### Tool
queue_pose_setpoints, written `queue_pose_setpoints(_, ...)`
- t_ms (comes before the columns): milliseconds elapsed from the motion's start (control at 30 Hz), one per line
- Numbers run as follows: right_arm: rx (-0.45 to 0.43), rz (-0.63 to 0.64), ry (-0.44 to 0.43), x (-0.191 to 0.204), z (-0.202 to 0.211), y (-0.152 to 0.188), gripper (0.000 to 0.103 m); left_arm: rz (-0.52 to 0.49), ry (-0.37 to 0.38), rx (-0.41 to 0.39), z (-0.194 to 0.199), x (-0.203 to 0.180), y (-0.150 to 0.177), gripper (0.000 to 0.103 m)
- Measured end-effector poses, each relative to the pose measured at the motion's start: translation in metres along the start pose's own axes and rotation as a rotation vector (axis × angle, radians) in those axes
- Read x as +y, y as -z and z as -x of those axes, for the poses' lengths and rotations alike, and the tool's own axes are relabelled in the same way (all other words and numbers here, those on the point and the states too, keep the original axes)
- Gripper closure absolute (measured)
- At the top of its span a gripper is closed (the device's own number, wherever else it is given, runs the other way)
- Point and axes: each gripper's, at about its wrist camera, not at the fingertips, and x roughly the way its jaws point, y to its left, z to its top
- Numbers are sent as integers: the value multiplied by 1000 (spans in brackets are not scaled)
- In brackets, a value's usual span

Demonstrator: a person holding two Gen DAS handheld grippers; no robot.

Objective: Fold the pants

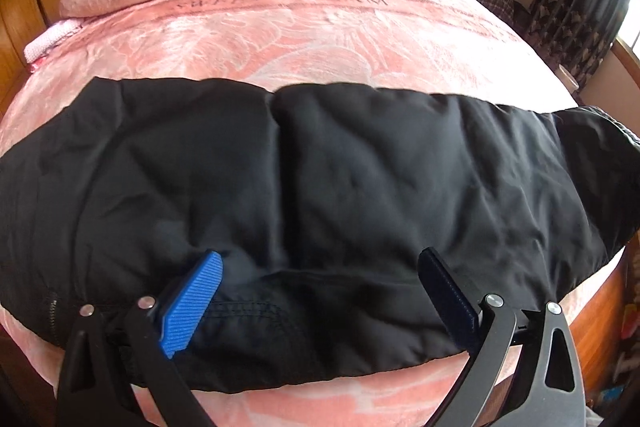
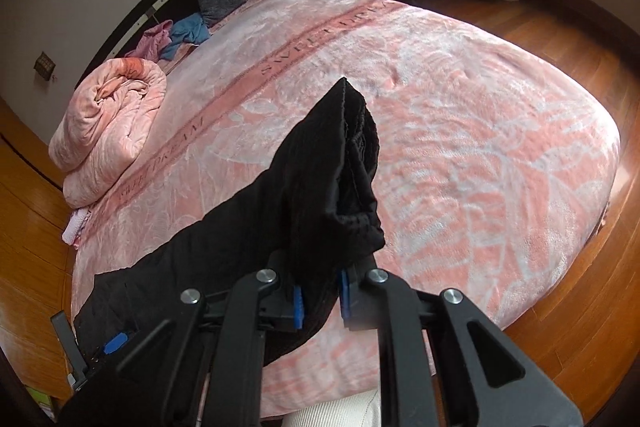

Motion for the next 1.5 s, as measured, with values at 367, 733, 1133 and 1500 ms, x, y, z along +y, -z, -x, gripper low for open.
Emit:
queue_pose_setpoints(367,-62,434,-136,184,15,22,90,160,-118,-23,16,94,7,4)
queue_pose_setpoints(733,78,673,-245,303,-32,91,89,284,-157,-57,40,156,20,4)
queue_pose_setpoints(1133,289,796,-183,340,-111,186,88,370,-171,-56,44,191,27,4)
queue_pose_setpoints(1500,383,712,-425,335,-80,183,39,398,-148,-56,44,200,31,4)
